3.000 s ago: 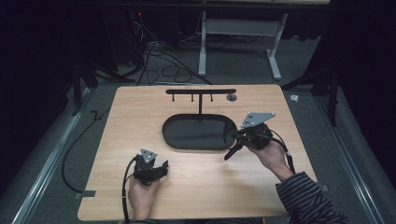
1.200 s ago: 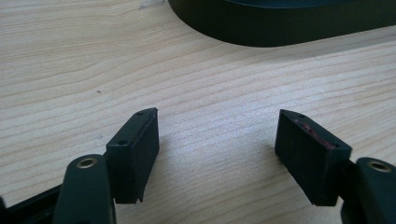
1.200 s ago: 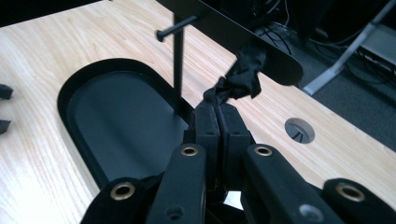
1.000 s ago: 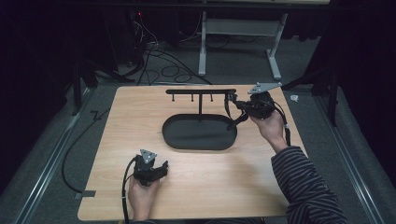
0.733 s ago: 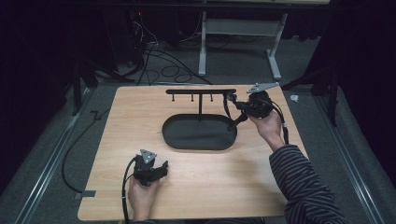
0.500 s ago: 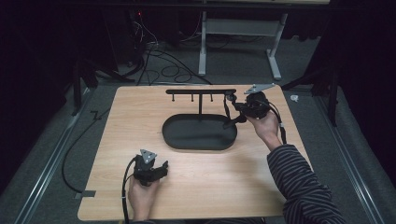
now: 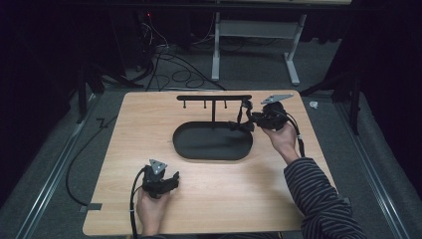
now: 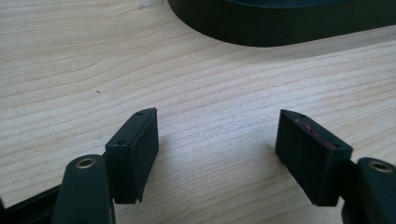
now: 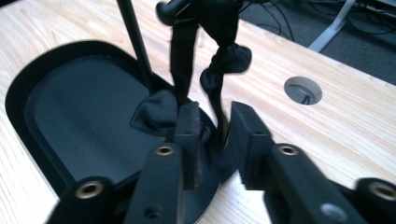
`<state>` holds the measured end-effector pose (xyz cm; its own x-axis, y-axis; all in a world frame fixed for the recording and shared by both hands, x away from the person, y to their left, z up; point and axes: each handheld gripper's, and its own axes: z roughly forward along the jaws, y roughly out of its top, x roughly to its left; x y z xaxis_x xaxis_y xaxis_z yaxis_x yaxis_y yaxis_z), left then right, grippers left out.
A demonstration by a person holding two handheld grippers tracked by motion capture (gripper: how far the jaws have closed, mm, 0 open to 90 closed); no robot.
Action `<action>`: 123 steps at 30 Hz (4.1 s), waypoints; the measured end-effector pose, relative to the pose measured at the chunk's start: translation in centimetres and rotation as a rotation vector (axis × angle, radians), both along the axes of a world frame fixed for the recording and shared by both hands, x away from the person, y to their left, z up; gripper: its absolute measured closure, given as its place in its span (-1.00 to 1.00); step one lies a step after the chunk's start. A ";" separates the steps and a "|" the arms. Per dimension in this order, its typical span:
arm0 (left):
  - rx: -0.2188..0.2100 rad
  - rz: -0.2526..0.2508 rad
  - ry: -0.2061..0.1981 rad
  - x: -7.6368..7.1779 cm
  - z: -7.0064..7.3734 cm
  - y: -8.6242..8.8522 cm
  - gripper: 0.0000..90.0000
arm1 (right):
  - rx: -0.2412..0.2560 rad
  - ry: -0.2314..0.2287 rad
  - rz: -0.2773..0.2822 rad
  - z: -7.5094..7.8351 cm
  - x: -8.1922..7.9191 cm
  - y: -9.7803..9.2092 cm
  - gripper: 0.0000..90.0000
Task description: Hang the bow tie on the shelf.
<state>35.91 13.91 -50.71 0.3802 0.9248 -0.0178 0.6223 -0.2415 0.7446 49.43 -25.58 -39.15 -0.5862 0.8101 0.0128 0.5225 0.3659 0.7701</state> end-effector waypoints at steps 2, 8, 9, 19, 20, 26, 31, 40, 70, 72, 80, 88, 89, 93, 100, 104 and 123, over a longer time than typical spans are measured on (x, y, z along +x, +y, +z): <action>0.000 0.000 0.000 0.0 0.0 0.0 -0.32 | 0.014 -0.010 -0.010 0.1 -0.3 -0.5 0.51; 0.001 0.000 0.001 0.0 0.0 0.0 -0.32 | 0.044 -0.019 -0.008 0.1 -1.1 -1.5 0.42; 0.000 0.000 0.000 0.0 0.0 0.0 -0.32 | 0.043 -0.020 -0.004 0.1 -1.1 -1.6 0.41; 0.000 0.000 0.000 0.0 0.0 0.0 -0.32 | 0.068 -0.046 -0.009 1.4 -2.4 -2.6 0.30; -0.001 0.000 0.000 0.0 0.0 0.0 -0.32 | 0.068 -0.046 -0.009 1.4 -2.4 -2.6 0.30; 0.000 0.000 0.000 0.0 0.0 0.0 -0.32 | 0.093 -0.068 -0.020 1.8 -3.2 -3.2 0.28; 0.000 0.000 0.000 0.0 0.0 0.0 -0.32 | 0.122 -0.064 -0.034 1.9 -4.2 -4.2 0.27; 0.001 0.000 0.000 0.0 0.0 0.0 -0.32 | 0.156 -0.090 -0.048 2.2 -5.5 -5.6 0.28; 0.001 0.000 0.001 0.0 0.0 0.0 -0.32 | 0.166 -0.109 -0.068 1.8 -8.6 -8.2 0.26; 0.001 0.000 0.001 0.0 0.0 0.0 -0.32 | 0.168 -0.111 -0.069 1.7 -8.9 -8.4 0.26; 0.001 0.000 0.001 0.0 0.0 0.0 -0.32 | 0.167 -0.118 -0.091 1.8 -9.7 -9.4 0.24; 0.002 0.001 0.000 0.0 0.0 0.0 -0.32 | 0.170 -0.123 -0.107 1.5 -10.6 -10.3 0.22; 0.002 0.000 0.001 0.0 0.0 0.0 -0.32 | 0.174 -0.125 -0.110 1.4 -10.7 -10.4 0.22; 0.001 0.001 0.000 0.0 0.0 0.0 -0.32 | 0.182 -0.134 -0.118 1.3 -11.2 -10.8 0.22; 0.002 0.000 0.001 0.0 0.0 0.0 -0.32 | 0.191 -0.136 -0.132 1.0 -11.9 -11.2 0.21; 0.002 -0.001 0.002 0.0 0.0 0.0 -0.33 | 0.195 -0.139 -0.141 0.7 -12.3 -11.4 0.21; 0.004 -0.002 0.003 0.0 0.0 0.0 -0.33 | 0.201 -0.140 -0.155 -0.1 -14.1 -11.9 0.20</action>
